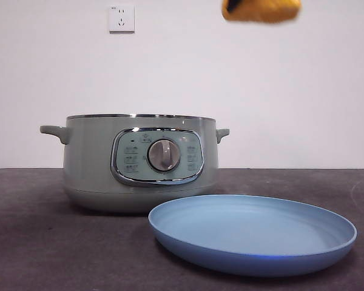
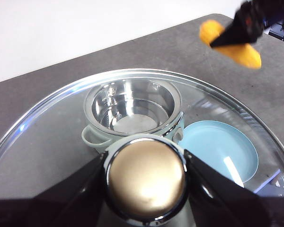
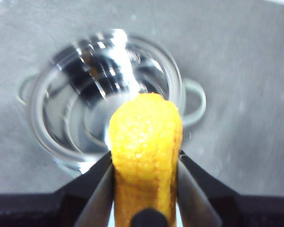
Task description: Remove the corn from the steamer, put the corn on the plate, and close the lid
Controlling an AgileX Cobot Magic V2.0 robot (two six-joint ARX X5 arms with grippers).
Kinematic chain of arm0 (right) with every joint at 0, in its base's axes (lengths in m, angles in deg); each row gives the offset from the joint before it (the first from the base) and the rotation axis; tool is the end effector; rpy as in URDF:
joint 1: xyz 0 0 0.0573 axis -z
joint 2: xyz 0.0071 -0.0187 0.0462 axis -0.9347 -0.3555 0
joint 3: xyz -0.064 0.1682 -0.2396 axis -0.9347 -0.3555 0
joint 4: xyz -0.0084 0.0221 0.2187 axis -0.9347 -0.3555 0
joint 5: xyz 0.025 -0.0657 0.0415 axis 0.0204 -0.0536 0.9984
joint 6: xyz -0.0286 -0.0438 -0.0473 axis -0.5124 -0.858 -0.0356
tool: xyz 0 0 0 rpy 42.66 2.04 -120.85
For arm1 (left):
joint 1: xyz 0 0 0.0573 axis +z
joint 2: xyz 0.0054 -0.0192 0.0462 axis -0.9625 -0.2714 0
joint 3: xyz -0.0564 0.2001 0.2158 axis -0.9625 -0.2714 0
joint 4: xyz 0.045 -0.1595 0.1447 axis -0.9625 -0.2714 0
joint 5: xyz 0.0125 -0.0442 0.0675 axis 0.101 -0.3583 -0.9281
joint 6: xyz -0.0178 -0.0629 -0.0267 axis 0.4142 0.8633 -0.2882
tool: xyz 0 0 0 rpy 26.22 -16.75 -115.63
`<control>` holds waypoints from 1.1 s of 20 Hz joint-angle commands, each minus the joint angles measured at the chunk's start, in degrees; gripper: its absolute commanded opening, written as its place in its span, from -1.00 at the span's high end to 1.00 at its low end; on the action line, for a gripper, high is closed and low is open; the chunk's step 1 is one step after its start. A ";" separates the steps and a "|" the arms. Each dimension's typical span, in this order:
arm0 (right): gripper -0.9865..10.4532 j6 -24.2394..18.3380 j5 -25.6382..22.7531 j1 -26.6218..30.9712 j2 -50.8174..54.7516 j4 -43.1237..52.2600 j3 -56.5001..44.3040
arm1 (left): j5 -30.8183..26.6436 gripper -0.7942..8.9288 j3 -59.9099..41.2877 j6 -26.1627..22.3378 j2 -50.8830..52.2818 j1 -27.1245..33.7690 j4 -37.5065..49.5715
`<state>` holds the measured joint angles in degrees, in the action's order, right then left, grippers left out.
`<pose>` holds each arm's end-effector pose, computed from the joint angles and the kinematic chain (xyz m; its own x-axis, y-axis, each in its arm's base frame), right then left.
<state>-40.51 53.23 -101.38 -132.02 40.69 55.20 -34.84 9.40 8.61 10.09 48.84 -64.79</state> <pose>0.2227 0.1419 0.3932 0.6385 0.4352 -0.6347 -0.5048 0.8594 0.0814 -0.0045 -0.0024 0.4229 0.7930 -0.4623 -0.3967 0.5121 0.8586 0.0232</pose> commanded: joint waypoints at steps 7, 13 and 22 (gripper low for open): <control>0.85 10.45 7.50 0.92 -0.11 26.97 -33.35 | 0.13 0.85 0.28 0.57 0.50 0.11 2.40; 0.85 11.52 7.48 0.55 -4.24 35.60 -41.72 | 0.13 0.85 0.28 0.57 0.48 0.11 3.19; 0.68 11.96 7.45 -1.51 -11.80 38.60 -43.30 | 0.28 0.85 0.15 0.76 -0.70 0.11 6.38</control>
<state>-29.14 60.55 -102.37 -142.34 80.03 12.69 -34.82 9.40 8.96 9.26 48.84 -61.21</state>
